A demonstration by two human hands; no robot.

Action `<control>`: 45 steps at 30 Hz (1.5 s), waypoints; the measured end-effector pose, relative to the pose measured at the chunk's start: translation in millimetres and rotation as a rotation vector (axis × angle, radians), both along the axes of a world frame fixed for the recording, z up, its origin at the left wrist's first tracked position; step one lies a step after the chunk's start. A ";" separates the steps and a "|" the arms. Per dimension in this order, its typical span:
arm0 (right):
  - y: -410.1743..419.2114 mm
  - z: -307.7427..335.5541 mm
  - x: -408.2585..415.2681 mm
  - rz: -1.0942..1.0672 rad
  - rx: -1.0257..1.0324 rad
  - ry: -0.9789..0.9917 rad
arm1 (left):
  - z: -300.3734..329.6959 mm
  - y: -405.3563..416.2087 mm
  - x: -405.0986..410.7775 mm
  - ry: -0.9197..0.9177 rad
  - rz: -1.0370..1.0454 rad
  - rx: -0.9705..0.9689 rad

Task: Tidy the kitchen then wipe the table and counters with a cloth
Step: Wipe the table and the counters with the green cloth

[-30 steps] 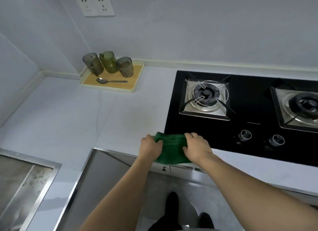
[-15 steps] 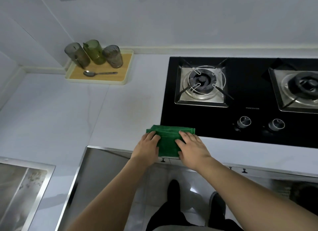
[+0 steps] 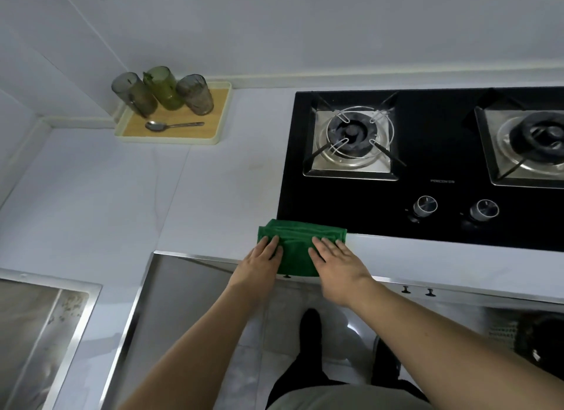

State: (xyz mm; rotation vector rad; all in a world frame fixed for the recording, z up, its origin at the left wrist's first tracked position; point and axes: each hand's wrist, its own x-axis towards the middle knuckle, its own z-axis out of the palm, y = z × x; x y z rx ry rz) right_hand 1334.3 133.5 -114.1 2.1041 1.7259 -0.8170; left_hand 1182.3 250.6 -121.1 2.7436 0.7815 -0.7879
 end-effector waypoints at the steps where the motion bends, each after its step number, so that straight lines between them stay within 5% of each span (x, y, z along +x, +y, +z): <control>1: -1.5 -1.1 -0.2 0.009 -0.019 -0.007 | 0.0 1.4 1.7 0.002 -0.009 0.005; 8: -18.2 -0.5 18.4 0.040 -0.077 -0.029 | 7.8 -4.3 29.1 0.032 -0.055 0.088; 14: -50.2 5.2 52.7 0.041 -0.091 -0.052 | 14.0 -31.4 50.7 -0.108 0.208 0.037; 22: -91.1 22.1 114.2 0.020 -0.081 -0.144 | -2.8 -75.3 71.3 -0.009 0.305 -0.052; 35: -118.2 -25.3 123.8 0.024 0.171 0.178 | -12.9 -87.2 86.8 0.012 0.460 -0.088; 38: -152.0 -18.7 147.5 -0.090 0.285 0.106 | -1.1 -103.9 111.6 -0.226 0.567 0.043; 40: -184.6 -13.8 163.8 -0.190 0.311 -0.024 | -2.6 -127.7 134.2 -0.341 0.446 0.090; 45: -225.6 -2.2 197.8 -0.496 0.093 -0.149 | -19.6 -176.8 170.5 -0.157 0.344 0.152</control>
